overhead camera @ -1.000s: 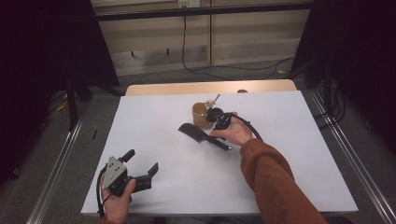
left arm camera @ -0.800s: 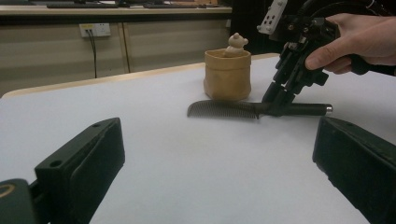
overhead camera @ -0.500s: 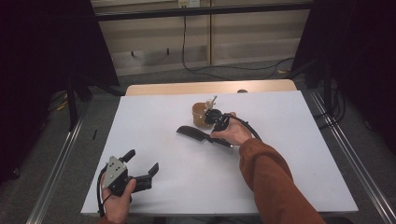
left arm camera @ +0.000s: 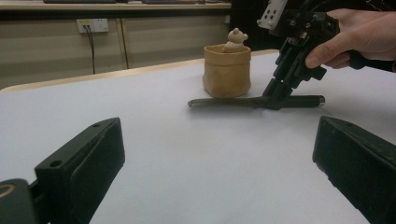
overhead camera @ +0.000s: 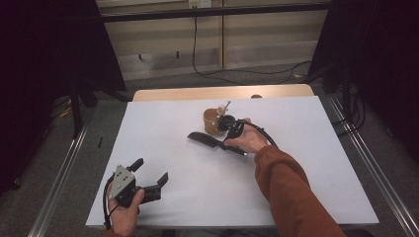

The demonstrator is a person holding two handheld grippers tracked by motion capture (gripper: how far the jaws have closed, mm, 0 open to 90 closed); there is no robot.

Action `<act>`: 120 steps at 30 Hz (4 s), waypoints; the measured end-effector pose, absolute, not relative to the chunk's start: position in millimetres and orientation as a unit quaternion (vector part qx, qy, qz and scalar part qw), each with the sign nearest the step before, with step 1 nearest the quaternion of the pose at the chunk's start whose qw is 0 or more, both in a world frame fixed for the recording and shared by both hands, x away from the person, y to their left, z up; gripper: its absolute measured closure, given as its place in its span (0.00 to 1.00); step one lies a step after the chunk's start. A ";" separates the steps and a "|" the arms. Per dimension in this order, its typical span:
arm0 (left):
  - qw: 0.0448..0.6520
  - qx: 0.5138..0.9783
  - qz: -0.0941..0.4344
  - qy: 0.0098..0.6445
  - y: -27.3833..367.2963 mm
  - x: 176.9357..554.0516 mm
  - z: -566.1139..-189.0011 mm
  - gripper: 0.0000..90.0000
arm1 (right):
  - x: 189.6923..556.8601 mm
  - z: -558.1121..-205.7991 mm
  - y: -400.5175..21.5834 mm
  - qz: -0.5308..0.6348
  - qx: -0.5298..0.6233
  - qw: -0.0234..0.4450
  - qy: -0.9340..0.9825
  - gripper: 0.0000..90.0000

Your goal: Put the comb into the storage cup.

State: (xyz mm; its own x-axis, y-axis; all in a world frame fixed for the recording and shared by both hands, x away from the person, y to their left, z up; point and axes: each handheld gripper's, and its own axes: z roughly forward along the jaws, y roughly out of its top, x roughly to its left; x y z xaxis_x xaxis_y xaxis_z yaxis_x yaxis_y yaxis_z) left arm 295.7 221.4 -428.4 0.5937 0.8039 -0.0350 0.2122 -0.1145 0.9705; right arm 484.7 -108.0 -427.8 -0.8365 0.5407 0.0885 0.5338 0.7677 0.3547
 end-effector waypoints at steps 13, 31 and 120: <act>0.560 0.696 0.263 0.363 220.8 295.8 -428.9 0.03 | 484.1 -421.5 -113.6 0.208 0.288 0.005 0.935 0.81; 0.558 0.698 0.264 0.361 220.2 296.1 -429.1 0.03 | 476.2 -408.7 -123.4 0.258 0.289 0.011 0.922 0.81; 0.557 0.694 0.274 0.365 220.2 295.6 -428.3 0.03 | 446.6 -376.8 -162.3 0.420 0.294 0.085 0.854 0.81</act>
State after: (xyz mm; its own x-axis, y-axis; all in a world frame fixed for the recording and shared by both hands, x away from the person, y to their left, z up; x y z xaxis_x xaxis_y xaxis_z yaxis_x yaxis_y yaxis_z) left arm 295.6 220.2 -428.3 0.5840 0.8113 -0.0269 0.2015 -0.1129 0.9730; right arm 446.6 -162.3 -376.8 -0.8128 0.5736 0.1014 0.4303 0.4739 0.7683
